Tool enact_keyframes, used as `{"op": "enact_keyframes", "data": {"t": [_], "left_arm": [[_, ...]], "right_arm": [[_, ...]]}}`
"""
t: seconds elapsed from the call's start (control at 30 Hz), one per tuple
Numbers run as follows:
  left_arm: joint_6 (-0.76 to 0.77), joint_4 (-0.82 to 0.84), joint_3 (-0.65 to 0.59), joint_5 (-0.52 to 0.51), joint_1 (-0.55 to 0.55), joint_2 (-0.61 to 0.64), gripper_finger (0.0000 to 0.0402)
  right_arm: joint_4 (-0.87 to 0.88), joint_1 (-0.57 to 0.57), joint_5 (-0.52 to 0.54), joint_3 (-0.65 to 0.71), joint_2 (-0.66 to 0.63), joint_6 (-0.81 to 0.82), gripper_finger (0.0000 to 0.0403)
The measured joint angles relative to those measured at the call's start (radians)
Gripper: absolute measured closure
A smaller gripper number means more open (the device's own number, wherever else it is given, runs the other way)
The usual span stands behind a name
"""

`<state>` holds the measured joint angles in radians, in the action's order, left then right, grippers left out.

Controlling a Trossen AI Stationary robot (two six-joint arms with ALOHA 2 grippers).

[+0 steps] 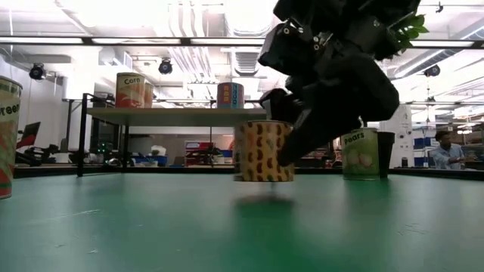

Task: Pick and place cans onto a shelf
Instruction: Move the yellow can to the center of the table, then put the yellow can on the shelf aligned with the pink can

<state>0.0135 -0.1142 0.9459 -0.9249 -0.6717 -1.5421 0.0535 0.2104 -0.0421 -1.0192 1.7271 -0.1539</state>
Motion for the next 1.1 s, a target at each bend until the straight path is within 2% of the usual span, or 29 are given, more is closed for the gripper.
{"op": "enact_keyframes", "data": {"t": [0.27,0.37,0.5,0.67,0.83,1.0,1.1], "left_arm": [[0.025,0.004,-0.005,0.001,0.049,-0.049,0.0154],[0.036,0.0,-0.006,0.003,0.073,-0.073,0.0161],[0.059,0.002,-0.006,0.064,0.117,-0.11,0.0178],[0.085,-0.003,-0.007,0.14,0.182,-0.156,0.0223],[0.106,-0.007,-0.008,0.176,0.242,-0.213,0.0303],[0.138,-0.022,-0.008,0.179,0.279,-0.268,0.0389],[0.146,-0.033,-0.008,0.179,0.288,-0.282,0.039]], "right_arm": [[0.187,0.0,0.028,-0.083,-0.045,-0.001,0.0058],[0.279,0.006,0.046,-0.121,-0.07,0.023,0.0062],[0.335,0.036,0.046,-0.144,-0.125,0.079,0.0087],[0.356,0.082,0.045,-0.106,-0.178,0.181,0.0143],[0.31,0.11,0.046,-0.015,-0.184,0.298,0.0225],[0.126,0.117,0.047,0.092,-0.169,0.314,0.0325],[0.005,0.117,0.052,0.129,-0.167,0.304,0.038]]}}
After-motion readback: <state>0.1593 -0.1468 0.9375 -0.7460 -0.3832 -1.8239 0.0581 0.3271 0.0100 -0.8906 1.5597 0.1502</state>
